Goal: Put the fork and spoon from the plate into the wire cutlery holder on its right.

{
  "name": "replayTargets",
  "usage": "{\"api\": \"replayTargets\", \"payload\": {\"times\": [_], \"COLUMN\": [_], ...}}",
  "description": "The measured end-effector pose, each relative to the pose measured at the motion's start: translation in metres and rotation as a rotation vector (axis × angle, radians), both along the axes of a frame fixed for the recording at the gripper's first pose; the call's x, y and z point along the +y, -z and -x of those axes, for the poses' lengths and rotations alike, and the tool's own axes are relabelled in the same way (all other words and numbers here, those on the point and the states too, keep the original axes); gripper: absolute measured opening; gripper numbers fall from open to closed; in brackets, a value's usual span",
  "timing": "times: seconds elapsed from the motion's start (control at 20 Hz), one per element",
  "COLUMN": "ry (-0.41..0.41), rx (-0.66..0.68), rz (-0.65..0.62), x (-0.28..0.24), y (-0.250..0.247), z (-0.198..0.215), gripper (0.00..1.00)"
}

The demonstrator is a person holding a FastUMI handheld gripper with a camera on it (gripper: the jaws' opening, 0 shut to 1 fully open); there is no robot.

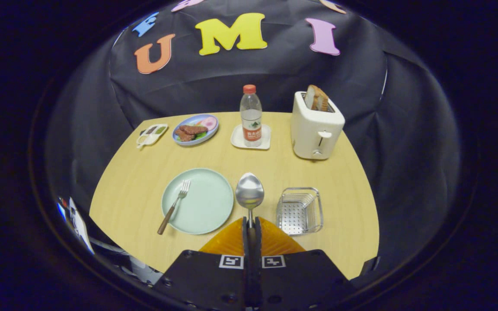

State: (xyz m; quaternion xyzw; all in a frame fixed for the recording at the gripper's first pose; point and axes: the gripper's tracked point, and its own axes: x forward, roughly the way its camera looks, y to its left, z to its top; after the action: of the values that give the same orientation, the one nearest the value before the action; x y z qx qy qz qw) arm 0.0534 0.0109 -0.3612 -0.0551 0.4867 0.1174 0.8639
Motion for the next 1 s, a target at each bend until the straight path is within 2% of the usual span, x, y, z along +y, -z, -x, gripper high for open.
{"api": "replayTargets", "payload": {"times": [0.2, 0.4, 0.75, 1.0], "ry": [0.055, 0.094, 0.144, 0.184], "rx": [0.038, 0.13, 0.315, 0.379], "rz": [0.013, 0.047, 0.078, 0.123], "x": [-0.044, -0.067, -0.065, -0.072], "y": [0.005, 0.021, 0.04, 0.052], "z": [0.003, 0.001, -0.01, -0.023], "gripper": [0.01, 0.01, 0.01, 0.03]}}
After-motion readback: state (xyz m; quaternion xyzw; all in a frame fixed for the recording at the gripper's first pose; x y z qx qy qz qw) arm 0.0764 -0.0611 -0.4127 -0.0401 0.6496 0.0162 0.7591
